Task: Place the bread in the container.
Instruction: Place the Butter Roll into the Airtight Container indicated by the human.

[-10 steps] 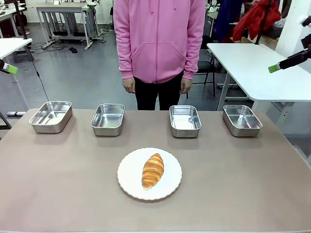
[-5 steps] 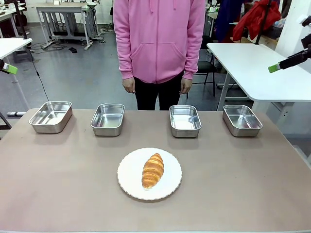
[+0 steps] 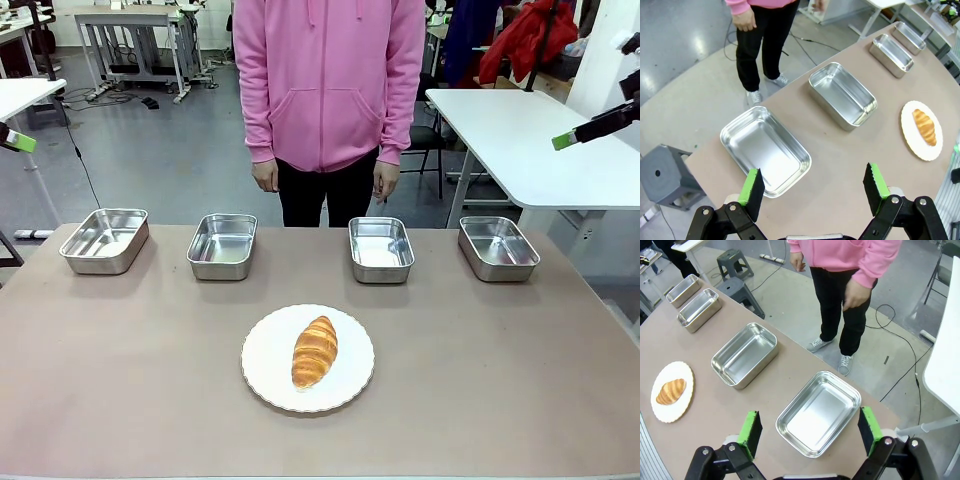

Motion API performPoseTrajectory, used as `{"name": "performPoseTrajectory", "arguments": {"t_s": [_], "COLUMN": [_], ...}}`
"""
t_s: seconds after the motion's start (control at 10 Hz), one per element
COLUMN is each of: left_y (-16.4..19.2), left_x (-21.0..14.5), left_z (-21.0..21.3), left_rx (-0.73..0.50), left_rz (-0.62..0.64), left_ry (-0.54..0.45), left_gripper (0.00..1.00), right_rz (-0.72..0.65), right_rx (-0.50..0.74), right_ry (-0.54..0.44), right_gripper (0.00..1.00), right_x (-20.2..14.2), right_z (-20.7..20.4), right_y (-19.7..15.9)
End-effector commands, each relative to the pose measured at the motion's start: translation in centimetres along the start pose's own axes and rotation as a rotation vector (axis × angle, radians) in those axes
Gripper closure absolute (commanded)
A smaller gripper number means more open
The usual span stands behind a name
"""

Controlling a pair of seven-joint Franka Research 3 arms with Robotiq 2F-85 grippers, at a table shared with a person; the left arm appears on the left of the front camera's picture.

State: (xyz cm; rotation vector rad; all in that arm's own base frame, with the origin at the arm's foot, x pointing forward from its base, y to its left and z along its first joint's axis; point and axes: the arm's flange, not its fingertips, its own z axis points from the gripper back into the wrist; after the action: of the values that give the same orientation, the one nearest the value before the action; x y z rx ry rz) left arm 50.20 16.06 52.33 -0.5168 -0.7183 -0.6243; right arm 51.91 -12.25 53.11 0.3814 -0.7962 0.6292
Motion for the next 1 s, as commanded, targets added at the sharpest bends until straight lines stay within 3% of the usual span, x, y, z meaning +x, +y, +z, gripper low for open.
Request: {"name": "performPoseTrajectory", "arguments": {"t_s": [0.0,0.9], "left_y": [-0.01,-0.01], "left_x": [0.29,0.29], "left_z": [0.17,0.17], "left_rx": [0.003,0.003], "left_rz": [0.003,0.003], "left_ry": [-0.002,-0.002], "left_gripper": [0.0,0.0], "right_rz": [0.002,0.002], "right_rx": [-0.001,-0.001], "right_ry": [-0.003,-0.003], "right_gripper": [0.0,0.0], "right_x": [0.19,0.19], "right_z": [0.05,0.05], "right_y": [-0.02,-0.02]}}
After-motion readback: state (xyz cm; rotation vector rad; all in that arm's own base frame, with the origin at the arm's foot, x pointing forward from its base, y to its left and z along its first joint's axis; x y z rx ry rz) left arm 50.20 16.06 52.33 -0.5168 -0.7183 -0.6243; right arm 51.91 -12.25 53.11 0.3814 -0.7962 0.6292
